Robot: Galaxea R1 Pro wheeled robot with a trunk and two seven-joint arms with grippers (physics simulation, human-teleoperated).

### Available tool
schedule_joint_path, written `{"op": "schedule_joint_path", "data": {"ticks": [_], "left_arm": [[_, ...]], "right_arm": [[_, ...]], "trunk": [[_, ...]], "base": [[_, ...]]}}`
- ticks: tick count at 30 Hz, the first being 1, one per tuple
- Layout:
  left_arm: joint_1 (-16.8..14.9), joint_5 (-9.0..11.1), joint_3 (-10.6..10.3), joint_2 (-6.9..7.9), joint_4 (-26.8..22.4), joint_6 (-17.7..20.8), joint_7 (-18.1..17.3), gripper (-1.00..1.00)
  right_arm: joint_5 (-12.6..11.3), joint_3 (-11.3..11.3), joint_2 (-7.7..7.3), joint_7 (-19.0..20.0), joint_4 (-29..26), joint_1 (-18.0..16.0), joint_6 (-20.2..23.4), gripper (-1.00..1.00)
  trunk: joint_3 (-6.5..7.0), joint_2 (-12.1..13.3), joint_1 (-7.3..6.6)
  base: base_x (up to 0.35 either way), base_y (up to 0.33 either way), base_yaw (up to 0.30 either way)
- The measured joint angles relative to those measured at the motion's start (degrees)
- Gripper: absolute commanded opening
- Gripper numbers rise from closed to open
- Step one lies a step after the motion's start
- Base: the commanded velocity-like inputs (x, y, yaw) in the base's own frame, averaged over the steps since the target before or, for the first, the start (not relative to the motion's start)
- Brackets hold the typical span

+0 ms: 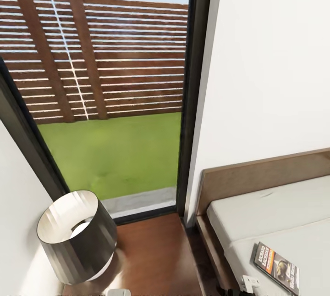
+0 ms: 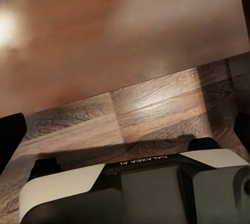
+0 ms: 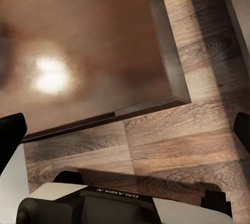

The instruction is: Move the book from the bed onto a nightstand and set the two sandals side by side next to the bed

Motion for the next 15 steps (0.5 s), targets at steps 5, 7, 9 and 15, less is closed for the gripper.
{"op": "schedule_joint_path", "data": {"ticks": [5,7,9,15], "left_arm": [[0.0,0.0,0.0,0.00,0.0,0.0,0.0,1.00],[0.0,0.0,0.0,0.00,0.0,0.0,0.0,1.00],[0.0,0.0,0.0,0.00,0.0,0.0,0.0,1.00],[0.0,0.0,0.0,0.00,0.0,0.0,0.0,1.00]], "right_arm": [[0.0,0.0,0.00,0.0,0.0,0.0,0.0,1.00],[0.0,0.0,0.00,0.0,0.0,0.0,0.0,1.00],[-0.1,0.0,0.00,0.0,0.0,0.0,0.0,1.00],[-0.1,0.0,0.00,0.0,0.0,0.0,0.0,1.00]], "trunk": [[-0.37,0.0,0.00],[-0.41,0.0,0.00],[-0.43,0.0,0.00],[-0.43,0.0,0.00]], "base": [[0.000,0.000,0.000],[0.000,0.000,0.000],[0.000,0.000,0.000],[0.000,0.000,0.000]]}}
